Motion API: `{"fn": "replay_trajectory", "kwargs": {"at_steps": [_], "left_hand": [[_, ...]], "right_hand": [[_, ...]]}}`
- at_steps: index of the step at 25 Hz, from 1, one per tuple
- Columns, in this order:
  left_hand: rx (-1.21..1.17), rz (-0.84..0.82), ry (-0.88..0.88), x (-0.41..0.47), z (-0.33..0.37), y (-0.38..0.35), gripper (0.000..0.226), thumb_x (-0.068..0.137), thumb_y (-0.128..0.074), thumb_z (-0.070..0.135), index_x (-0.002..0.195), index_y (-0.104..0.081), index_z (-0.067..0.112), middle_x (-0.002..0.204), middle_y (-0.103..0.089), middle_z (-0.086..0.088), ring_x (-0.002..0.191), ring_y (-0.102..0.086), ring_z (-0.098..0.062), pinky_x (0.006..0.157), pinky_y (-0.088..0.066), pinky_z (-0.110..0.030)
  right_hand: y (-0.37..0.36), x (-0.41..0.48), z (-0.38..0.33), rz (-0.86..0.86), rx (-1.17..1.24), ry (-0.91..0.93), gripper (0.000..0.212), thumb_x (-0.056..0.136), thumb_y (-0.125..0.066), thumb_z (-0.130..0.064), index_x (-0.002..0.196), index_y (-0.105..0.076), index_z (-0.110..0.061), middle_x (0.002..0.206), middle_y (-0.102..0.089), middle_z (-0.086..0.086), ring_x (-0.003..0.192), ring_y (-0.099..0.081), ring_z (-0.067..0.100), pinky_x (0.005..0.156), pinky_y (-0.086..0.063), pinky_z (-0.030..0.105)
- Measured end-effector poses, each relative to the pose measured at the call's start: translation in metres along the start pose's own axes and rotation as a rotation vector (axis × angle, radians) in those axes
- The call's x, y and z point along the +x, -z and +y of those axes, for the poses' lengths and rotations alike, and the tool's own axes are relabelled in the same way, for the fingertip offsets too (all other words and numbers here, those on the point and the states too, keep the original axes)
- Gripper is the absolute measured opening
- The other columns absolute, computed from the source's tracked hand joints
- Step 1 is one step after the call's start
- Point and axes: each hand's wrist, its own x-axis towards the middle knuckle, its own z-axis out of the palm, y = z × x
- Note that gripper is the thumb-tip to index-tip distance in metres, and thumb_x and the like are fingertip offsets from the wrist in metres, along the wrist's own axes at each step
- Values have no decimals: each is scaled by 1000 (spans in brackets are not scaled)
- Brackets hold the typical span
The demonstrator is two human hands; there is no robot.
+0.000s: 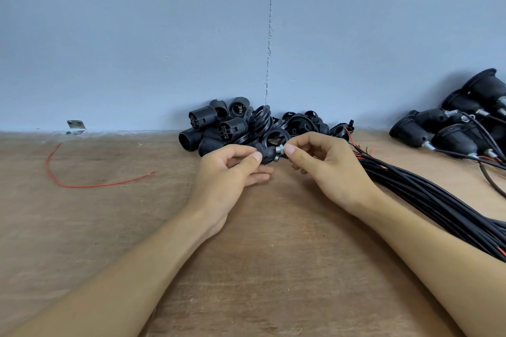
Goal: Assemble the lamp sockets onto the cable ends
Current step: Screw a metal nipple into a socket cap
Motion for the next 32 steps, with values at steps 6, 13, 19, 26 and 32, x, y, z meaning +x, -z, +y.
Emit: {"fn": "replay_trajectory", "kwargs": {"at_steps": [6, 13, 19, 26, 32], "left_hand": [[-250, -63, 149, -1, 5, -3, 10, 98, -63, 4, 91, -66, -2, 95, -78, -17, 93, -76, -37, 73, -62, -31], [-299, -94, 219, 0, 7, -1, 14, 85, -72, 11, 80, -63, 0, 90, -77, -18, 95, -76, -35, 73, -63, -31], [-309, -99, 189, 0, 8, 0, 28, 66, -81, 11, 87, -64, 4, 86, -77, -12, 93, -77, -35, 73, -63, -32], [-288, -170, 150, -2, 7, 0, 50, 72, -77, 8, 122, -68, 5, 103, -78, -15, 97, -76, -33, 79, -62, -30], [-273, -185, 148, -3, 4, 0, 38, 82, -69, -12, 116, -72, 5, 107, -74, -21, 101, -74, -36, 80, -61, -30]], "right_hand": [[1, 1, 0, 3, 46, 8, 9, 93, -69, -28, 92, -74, -21, 76, -70, -7, 75, -62, 11, 77, -53, 36], [-2, 0, 0, -21, 67, 10, 9, 92, -71, -27, 93, -74, -19, 83, -74, 2, 82, -69, 24, 73, -52, 24], [-4, -1, -3, 20, 41, 22, 9, 92, -71, -28, 92, -74, -20, 81, -73, -3, 82, -68, 25, 75, -54, 29], [-5, -3, -5, 27, -25, 3, 14, 93, -69, -32, 84, -72, -22, 73, -70, -2, 69, -65, 17, 70, -51, 23], [-7, -2, -5, 4, -233, -52, 54, 101, -46, -52, 60, -59, -18, 52, -52, -10, 51, -42, 2, 55, -34, 17]]}}
